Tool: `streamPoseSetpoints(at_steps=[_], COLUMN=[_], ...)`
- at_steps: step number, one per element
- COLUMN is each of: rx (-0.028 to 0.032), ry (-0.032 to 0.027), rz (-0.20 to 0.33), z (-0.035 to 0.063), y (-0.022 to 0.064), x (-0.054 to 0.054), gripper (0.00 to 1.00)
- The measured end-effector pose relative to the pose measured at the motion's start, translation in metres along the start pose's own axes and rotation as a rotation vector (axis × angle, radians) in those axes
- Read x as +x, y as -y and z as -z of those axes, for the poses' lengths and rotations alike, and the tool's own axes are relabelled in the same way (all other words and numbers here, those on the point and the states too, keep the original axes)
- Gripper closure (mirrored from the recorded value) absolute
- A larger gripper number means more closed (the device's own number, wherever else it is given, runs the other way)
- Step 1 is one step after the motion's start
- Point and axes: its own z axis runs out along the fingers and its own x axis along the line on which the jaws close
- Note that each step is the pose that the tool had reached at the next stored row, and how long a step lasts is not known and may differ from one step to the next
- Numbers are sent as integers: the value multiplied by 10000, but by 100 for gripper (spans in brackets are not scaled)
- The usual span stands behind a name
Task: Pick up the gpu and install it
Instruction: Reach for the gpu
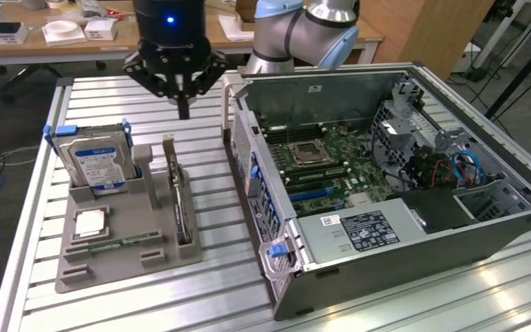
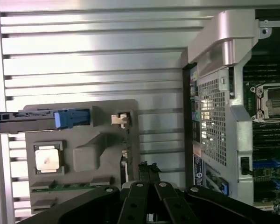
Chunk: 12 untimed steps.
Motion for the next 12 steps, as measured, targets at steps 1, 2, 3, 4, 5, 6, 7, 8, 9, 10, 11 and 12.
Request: streamPoseSetpoints(at_steps=[1,2,3,4,5,6,7,8,9,10,11,12], rx=[0,-1,-1,-1,-1,-1,-1,0,0,-1,0,-1], ry=[0,0,1,0,0,1,1,0,0,0,0,-1], rz=[1,2,0,-1,-1,5,7,8,6,6,7,7], z=[-1,-2,-4,-5,-5,-6,-6,-5,-5,-5,-5,-5], y=[4,7,11,14,17,18,19,19,19,20,20,20], x=[44,89,137,182,227,241,243,246,250,254,256,260], gripper=[89,89,89,89,89,89,89,89,89,89,89,89])
